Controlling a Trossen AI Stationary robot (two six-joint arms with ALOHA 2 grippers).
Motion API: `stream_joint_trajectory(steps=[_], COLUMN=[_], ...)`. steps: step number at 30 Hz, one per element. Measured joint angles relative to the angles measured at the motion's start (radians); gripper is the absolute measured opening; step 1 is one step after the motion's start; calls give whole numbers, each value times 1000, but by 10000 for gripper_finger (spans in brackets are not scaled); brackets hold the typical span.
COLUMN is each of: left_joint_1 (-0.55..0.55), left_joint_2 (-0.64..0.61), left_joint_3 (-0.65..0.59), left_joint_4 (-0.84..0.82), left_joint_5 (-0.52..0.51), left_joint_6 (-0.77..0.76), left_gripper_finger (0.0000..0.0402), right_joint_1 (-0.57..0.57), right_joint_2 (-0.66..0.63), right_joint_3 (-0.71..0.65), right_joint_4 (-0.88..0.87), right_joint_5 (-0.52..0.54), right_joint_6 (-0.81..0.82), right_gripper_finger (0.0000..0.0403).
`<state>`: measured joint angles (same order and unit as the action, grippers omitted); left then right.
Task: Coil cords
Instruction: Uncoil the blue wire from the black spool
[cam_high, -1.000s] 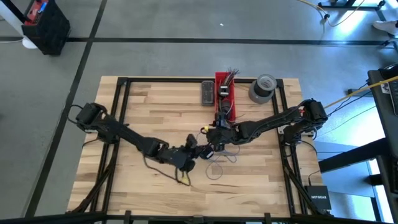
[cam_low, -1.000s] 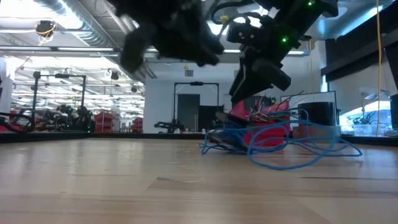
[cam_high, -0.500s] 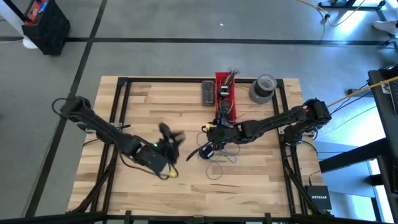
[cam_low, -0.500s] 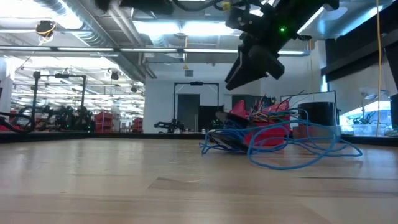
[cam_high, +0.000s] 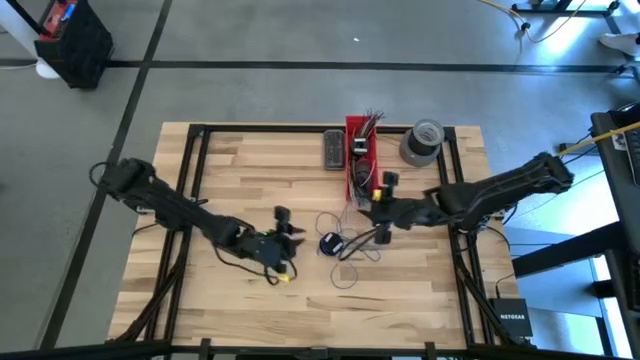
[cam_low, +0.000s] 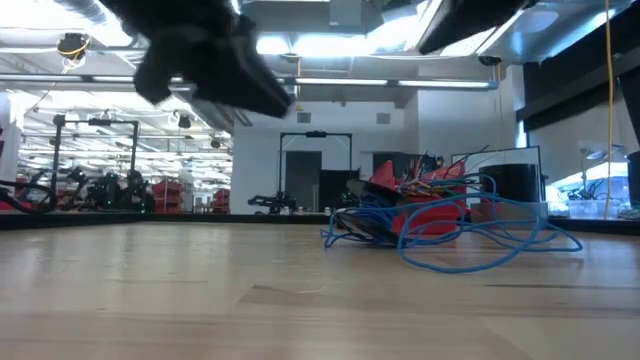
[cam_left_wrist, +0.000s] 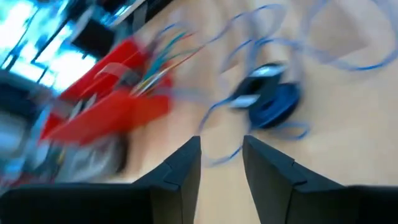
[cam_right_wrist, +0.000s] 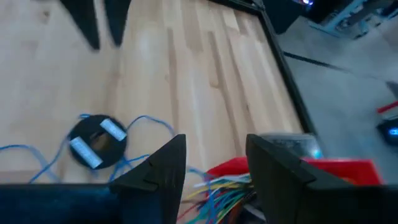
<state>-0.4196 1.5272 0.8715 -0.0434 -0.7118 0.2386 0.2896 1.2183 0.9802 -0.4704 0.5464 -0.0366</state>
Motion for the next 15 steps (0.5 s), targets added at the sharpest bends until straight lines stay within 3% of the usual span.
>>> stream_joint_trajectory(steps=[4,8,15], left_joint_1=[33,50,85], left_joint_2=[144,271,371], left_joint_3=[5,68,167], left_joint_4=[189,224,226], left_joint_5=[82,80,81], left_joint_6=[207,366,424], left_gripper_finger=[114,114,114], right_joint_1=[8,7,6], right_joint_2=[-89,-118,-121], right_joint_3=[-97,-182,-231], right_joint_4=[13,31,57], right_joint_5=[-16,-16,-30], right_joint_6=[68,111,157], right_gripper_finger=[172,172,172])
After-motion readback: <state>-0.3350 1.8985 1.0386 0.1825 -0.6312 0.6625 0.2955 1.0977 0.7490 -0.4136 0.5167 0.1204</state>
